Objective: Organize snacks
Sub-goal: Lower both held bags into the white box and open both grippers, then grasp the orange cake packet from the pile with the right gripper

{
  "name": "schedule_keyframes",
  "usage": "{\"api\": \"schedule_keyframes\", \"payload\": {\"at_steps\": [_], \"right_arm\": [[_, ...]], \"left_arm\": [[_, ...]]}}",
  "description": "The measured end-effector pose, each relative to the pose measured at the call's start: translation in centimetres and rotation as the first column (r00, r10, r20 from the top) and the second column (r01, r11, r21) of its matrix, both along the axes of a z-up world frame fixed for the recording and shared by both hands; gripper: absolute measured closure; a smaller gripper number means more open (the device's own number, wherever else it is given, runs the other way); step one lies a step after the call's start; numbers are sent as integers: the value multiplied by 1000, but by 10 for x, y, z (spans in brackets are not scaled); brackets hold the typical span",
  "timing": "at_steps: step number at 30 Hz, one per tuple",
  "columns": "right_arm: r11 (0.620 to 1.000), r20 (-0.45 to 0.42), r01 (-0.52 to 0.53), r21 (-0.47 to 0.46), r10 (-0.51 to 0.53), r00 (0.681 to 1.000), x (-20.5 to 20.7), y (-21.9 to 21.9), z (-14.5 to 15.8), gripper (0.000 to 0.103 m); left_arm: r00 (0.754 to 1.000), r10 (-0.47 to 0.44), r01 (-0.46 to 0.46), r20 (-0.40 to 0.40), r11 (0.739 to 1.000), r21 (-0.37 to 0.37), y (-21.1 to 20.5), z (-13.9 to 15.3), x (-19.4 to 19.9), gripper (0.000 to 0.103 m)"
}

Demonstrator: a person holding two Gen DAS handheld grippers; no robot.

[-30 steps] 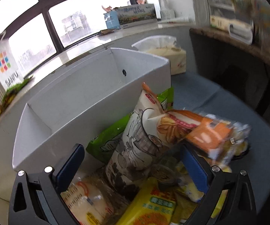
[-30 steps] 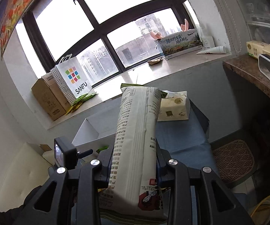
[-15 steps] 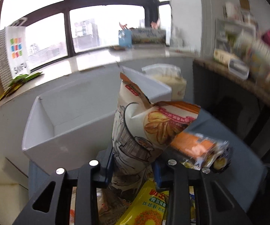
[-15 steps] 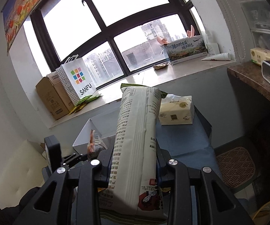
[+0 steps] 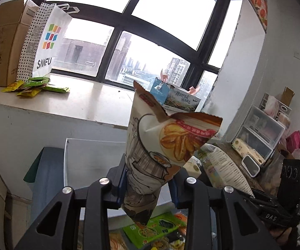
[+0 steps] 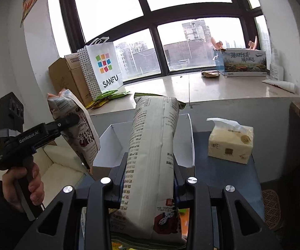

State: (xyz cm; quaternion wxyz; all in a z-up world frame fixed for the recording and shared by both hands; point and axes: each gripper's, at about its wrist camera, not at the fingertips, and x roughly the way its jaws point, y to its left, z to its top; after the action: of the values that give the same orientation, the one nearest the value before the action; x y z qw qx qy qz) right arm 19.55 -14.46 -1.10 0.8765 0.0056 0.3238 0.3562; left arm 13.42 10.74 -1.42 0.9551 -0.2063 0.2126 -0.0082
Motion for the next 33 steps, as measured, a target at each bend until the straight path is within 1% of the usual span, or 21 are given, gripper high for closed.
{"api": "schedule_keyframes", "payload": {"at_steps": [2, 3, 5, 7, 10, 11, 12, 13, 14, 15, 16, 18, 20, 22, 26, 28, 30, 32, 33], "right_arm": [[999, -4, -19, -33, 19, 1000, 26, 26, -3, 67], [998, -5, -28, -53, 27, 1000, 39, 38, -6, 67], [992, 5, -31, -122, 32, 999, 64, 61, -13, 67], [984, 4, -20, -178, 21, 1000, 85, 78, -23, 67], [970, -22, -13, -245, 8, 1000, 109, 97, -40, 67], [965, -31, -12, -262, 5, 1000, 115, 100, -45, 66], [961, -42, -19, -274, 7, 999, 119, 102, -49, 62], [959, -52, -25, -281, 11, 999, 122, 104, -53, 53], [954, -65, -27, -297, 8, 998, 125, 105, -55, 20], [950, -68, -15, -312, -6, 998, 126, 104, -57, 0], [951, -55, 3, -309, -21, 998, 126, 102, -57, 0], [948, -46, 26, -318, -43, 998, 127, 99, -56, 0], [945, -56, 44, -324, -65, 996, 126, 95, -54, 0], [958, -45, 47, -284, -62, 997, 121, 89, -48, 0], [976, -7, 62, -208, -65, 998, 106, 74, -29, 0], [983, 13, 73, -167, -72, 997, 96, 64, -19, 0], [992, 46, 73, -107, -69, 997, 82, 52, -9, 0], [995, 92, 75, -63, -69, 993, 66, 38, -2, 0], [995, 113, 78, -55, -71, 991, 58, 33, 1, 0]], "left_arm": [[999, 19, -18, -34, 1000, 15, 12, 0, 22, 66], [997, 34, -32, -63, 999, 34, 17, -2, 33, 66], [990, 57, -51, -129, 997, 53, 25, -14, 58, 66], [978, 74, -65, -193, 997, 53, 32, -28, 77, 66], [957, 92, -70, -274, 993, 90, 37, -50, 93, 66], [948, 93, -69, -304, 994, 89, 39, -57, 97, 64], [940, 89, -65, -330, 994, 84, 41, -64, 101, 61], [932, 96, -71, -351, 994, 83, 42, -70, 102, 54], [924, 109, -81, -366, 993, 91, 43, -74, 103, 31], [919, 122, -89, -374, 991, 104, 42, -77, 103, 5], [921, 126, -90, -370, 990, 113, 43, -78, 103, 0], [927, 116, -82, -357, 991, 109, 39, -76, 99, 0], [931, 96, -71, -353, 994, 82, 39, -72, 96, 0], [938, 89, -67, -334, 995, 76, 36, -65, 90, 0], [950, 93, -58, -298, 991, 123, 27, -47, 77, 0], [963, 91, -54, -254, 987, 150, 20, -37, 64, 0], [974, 80, -44, -210, 984, 172, 12, -26, 49, 0], [986, 20, 1, -168, 992, 128, 6, -18, 32, 0], [988, -3, 20, -152, 994, 111, 1, -13, 22, 0]]}}
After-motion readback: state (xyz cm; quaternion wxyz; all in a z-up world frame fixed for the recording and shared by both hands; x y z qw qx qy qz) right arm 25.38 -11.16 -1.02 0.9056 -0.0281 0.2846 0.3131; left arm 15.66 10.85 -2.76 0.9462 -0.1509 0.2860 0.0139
